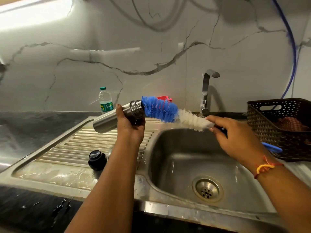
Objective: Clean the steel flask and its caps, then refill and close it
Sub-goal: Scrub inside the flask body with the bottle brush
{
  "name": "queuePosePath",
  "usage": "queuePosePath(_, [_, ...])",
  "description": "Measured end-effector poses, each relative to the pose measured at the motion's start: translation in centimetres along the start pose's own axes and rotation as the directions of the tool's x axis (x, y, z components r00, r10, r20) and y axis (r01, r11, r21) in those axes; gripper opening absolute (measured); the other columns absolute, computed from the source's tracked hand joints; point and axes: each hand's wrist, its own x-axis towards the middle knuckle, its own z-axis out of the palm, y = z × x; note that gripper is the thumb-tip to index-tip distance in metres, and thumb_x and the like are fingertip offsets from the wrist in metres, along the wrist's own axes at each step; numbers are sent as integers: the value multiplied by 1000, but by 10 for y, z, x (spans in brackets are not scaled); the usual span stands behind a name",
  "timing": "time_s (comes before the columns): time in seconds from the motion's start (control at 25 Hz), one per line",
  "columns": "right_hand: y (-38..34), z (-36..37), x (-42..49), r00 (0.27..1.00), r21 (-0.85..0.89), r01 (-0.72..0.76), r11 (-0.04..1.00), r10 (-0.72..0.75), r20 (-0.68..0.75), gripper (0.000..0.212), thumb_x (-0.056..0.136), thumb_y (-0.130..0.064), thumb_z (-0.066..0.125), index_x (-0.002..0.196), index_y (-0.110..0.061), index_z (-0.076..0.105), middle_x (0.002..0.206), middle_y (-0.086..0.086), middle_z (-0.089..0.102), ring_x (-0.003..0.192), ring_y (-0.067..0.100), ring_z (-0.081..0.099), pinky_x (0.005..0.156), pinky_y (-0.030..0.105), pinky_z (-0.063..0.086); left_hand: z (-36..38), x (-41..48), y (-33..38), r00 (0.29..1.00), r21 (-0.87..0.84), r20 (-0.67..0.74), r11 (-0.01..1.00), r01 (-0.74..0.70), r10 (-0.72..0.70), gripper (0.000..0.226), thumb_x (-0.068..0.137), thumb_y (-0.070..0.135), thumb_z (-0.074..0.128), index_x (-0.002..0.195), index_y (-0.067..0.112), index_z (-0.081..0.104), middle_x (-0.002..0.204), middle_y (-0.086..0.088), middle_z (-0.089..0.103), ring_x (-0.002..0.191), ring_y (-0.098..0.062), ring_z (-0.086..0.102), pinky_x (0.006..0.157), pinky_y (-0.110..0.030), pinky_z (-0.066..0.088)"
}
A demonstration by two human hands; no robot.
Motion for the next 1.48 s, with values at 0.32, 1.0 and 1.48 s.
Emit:
queuePosePath(0.32, [9,-2,3,990,-130,137,982,-133,44,34,92,-13,63,126,-17,66,87,-9,57,82,12,50,68,24,41,-10,10,1,995,162,52,983,-90,83,70,80,47,82,133,9,59,121,-12,73,101,-23,75,74,-31,62])
queuePosePath(1.0, [-22,4,-9,875,358,-397,845,230,426,20,87,-12,68,101,-21,56,85,2,63,59,10,55,48,20,43,-21,26,8,988,222,87,964,-147,130,90,64,44,92,136,7,54,125,-17,71,111,-30,72,99,-46,57])
queuePosePath(1.48, [-17,13,-1,998,-78,-62,995,62,-15,14,95,-31,59,97,-20,68,82,-1,67,69,13,58,60,29,49,-21,17,6,983,173,139,975,-141,118,80,74,34,88,141,7,52,132,-17,67,114,-30,70,94,-41,59])
